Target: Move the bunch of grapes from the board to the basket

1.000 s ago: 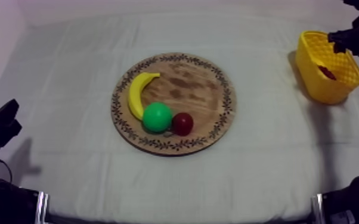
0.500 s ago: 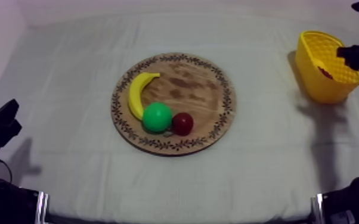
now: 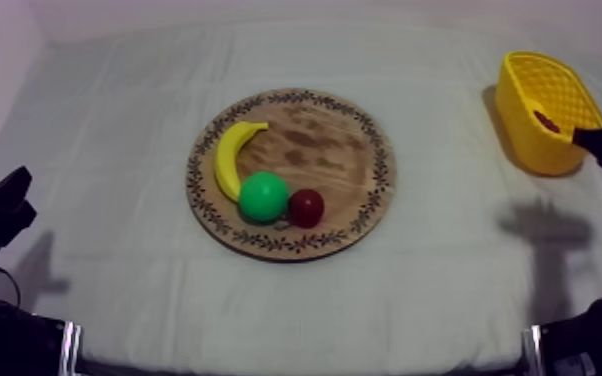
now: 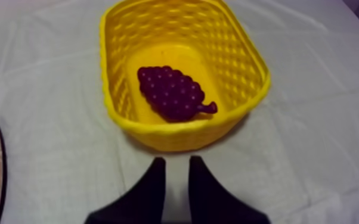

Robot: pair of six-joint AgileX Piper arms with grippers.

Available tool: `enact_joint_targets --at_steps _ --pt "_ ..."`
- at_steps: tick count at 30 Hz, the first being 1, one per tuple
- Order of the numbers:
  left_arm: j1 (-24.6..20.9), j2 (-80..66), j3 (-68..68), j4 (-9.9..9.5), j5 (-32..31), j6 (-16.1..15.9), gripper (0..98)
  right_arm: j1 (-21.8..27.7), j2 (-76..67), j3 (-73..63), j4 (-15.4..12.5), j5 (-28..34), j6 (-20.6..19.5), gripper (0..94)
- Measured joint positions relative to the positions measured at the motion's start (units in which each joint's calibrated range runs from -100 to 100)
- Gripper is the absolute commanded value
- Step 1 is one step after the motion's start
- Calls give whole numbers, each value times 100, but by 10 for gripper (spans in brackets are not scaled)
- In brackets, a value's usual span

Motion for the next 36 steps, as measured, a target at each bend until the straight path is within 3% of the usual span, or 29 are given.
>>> enact_joint_targets --at_steps 8,12,21,36 --pt "0 0 0 0 0 0 1 -61 -1403 1190 -74 -329 63 16" --pt "0 0 0 0 0 0 1 -69 -2088 1626 -396 -351 309 8" --pt "0 0 0 0 0 0 1 -35 -3380 2010 -1617 -319 1274 6" --pt "0 0 0 0 0 0 1 -209 -4728 2034 -2344 1038 1793 6"
